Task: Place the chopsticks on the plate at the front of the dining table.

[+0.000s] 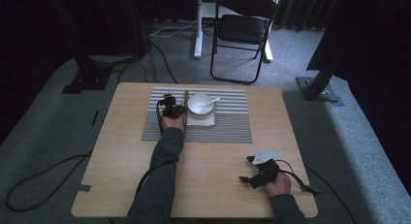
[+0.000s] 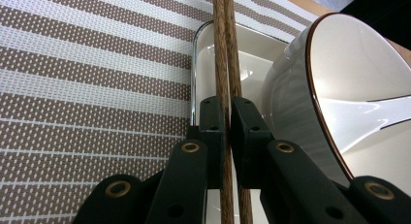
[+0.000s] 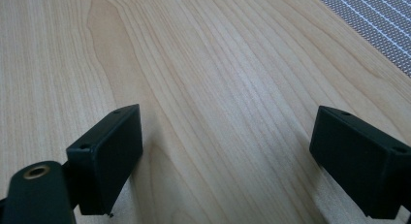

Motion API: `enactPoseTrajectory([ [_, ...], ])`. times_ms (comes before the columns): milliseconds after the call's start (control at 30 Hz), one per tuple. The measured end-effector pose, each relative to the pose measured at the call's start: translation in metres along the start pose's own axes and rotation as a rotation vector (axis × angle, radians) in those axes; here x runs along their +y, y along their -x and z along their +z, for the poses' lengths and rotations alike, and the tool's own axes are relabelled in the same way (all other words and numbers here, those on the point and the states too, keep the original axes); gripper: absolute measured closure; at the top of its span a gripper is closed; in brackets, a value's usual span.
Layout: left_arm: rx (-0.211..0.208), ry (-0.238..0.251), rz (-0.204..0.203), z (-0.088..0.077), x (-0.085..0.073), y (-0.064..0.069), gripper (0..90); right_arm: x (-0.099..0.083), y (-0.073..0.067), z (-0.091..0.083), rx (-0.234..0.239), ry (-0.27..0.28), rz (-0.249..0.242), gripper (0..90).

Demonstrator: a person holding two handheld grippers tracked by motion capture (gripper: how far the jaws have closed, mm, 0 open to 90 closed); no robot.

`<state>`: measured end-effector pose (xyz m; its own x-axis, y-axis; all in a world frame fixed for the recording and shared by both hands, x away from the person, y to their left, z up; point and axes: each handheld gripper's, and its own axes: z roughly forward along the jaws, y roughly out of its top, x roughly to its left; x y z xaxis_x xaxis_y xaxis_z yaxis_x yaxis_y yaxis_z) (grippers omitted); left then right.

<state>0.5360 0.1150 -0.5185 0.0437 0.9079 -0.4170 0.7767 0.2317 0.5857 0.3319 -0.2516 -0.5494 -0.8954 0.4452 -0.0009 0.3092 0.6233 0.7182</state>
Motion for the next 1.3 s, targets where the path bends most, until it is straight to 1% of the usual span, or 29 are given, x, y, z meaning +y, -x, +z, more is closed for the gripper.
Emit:
enactPoseTrajectory([
  [133,-0.004,-0.003,0.000,0.000,-0.001,0.000,83.5,0.000,0.000,0.000,0.000,0.000,0.000,11.1],
  [233,-0.005,-0.001,-0.009,0.001,-0.002,-0.001,80.2,0.000,0.000,0.000,0.000,0.000,0.000,11.1],
  [300,-0.011,-0.001,-0.008,0.000,-0.002,-0.002,79.6,0.000,0.000,0.000,0.000,0.000,0.000,11.1],
  [533,-0.022,0.027,0.001,-0.008,0.000,-0.005,75.1,0.000,0.000,0.000,0.000,0.000,0.000,11.1],
  [600,-0.015,0.036,0.006,-0.011,0.001,-0.006,74.2,0.000,0.000,0.000,0.000,0.000,0.000,11.1],
  [733,0.024,0.041,0.033,-0.013,0.002,-0.008,70.8,0.000,0.000,0.000,0.000,0.000,0.000,11.1],
  [867,0.052,0.039,0.058,-0.012,0.001,-0.008,66.9,0.000,0.000,0.000,0.000,0.000,0.000,11.1],
  [933,0.059,0.038,0.059,-0.011,0.001,-0.008,65.7,0.000,0.000,0.000,0.000,0.000,0.000,11.1],
  [967,0.073,0.034,0.064,-0.009,0.001,-0.007,65.7,0.000,0.000,0.000,0.000,0.000,0.000,11.1],
  [1067,0.081,0.029,0.068,-0.008,0.001,-0.008,64.1,0.000,0.000,0.000,0.000,0.000,0.000,11.1],
  [1300,0.083,0.020,0.074,-0.004,0.000,-0.007,63.1,0.000,0.000,0.000,0.000,0.000,0.000,11.1],
])
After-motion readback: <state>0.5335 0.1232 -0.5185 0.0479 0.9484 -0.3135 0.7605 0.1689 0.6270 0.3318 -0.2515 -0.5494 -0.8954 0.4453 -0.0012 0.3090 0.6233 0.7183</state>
